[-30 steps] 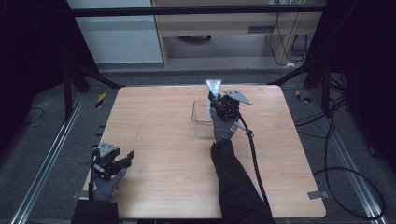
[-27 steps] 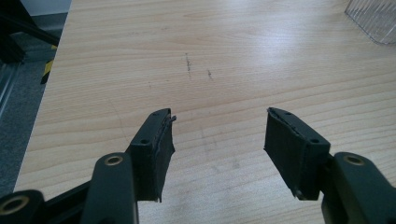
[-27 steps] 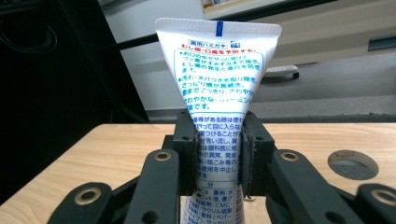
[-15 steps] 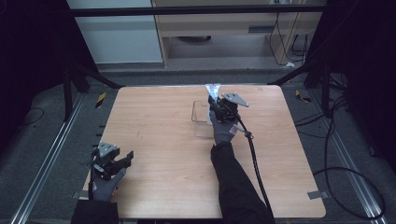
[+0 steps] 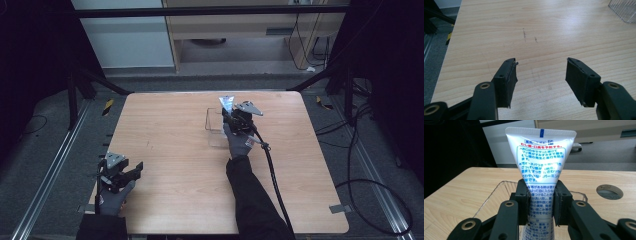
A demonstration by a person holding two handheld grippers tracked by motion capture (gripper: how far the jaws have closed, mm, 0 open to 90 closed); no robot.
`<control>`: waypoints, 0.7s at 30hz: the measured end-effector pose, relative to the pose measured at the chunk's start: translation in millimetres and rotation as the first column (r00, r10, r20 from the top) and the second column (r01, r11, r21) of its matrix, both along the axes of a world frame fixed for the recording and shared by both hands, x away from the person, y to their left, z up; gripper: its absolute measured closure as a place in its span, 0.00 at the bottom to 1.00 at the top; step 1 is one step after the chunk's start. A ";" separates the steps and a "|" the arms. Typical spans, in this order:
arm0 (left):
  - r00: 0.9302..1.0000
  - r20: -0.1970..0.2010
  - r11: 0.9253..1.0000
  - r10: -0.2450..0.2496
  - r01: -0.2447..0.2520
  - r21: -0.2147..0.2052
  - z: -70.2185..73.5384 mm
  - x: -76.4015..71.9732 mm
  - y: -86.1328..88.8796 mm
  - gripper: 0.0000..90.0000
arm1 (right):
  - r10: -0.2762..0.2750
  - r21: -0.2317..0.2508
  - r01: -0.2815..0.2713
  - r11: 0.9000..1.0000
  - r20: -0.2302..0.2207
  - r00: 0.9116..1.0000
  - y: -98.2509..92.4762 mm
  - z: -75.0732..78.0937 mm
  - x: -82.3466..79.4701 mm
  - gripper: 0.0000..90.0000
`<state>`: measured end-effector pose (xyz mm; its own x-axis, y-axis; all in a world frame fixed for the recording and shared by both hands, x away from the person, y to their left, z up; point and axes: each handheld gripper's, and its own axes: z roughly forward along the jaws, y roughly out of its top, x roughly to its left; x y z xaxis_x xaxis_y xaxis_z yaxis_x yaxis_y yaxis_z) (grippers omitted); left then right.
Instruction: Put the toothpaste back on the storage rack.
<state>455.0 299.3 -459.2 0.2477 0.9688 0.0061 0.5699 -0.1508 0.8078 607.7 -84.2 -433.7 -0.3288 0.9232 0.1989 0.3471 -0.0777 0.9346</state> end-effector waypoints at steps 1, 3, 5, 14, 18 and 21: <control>1.000 0.000 1.000 0.000 0.000 0.000 0.0 -0.1 0.1 0.45 | 0.001 -0.006 -0.001 1.000 -0.007 1.000 0.3 -0.2 -0.6 0.77; 1.000 0.000 1.000 0.000 0.000 -0.001 0.1 -0.1 0.1 0.45 | 0.006 -0.013 -0.006 1.000 -0.020 1.000 0.3 -0.9 -1.5 0.77; 1.000 -0.001 1.000 0.000 0.000 -0.001 -0.2 0.0 -0.1 0.45 | 0.020 -0.032 -0.021 0.999 -0.035 0.999 0.4 -2.1 -2.3 0.77; 1.000 0.000 1.000 -0.001 0.001 0.001 -0.1 -0.3 -0.6 0.45 | 0.045 -0.058 -0.051 0.997 -0.098 0.994 -0.9 -3.4 -4.9 0.73; 1.000 -0.004 1.000 -0.002 0.002 0.002 -0.7 0.1 -0.6 0.45 | 0.043 -0.071 -0.051 0.996 -0.109 0.993 -1.7 -3.5 -5.6 0.71; 1.000 -0.003 1.000 -0.002 0.002 0.002 -0.3 -0.2 -0.7 0.45 | 0.043 -0.087 -0.054 0.995 -0.124 0.991 -1.1 -3.4 -6.5 0.70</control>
<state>454.8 298.5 -459.5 0.2500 0.9682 0.0073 0.5718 -0.1537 0.8059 601.1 -85.4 -437.1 -0.3515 0.9229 0.1574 0.4603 0.0240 0.8874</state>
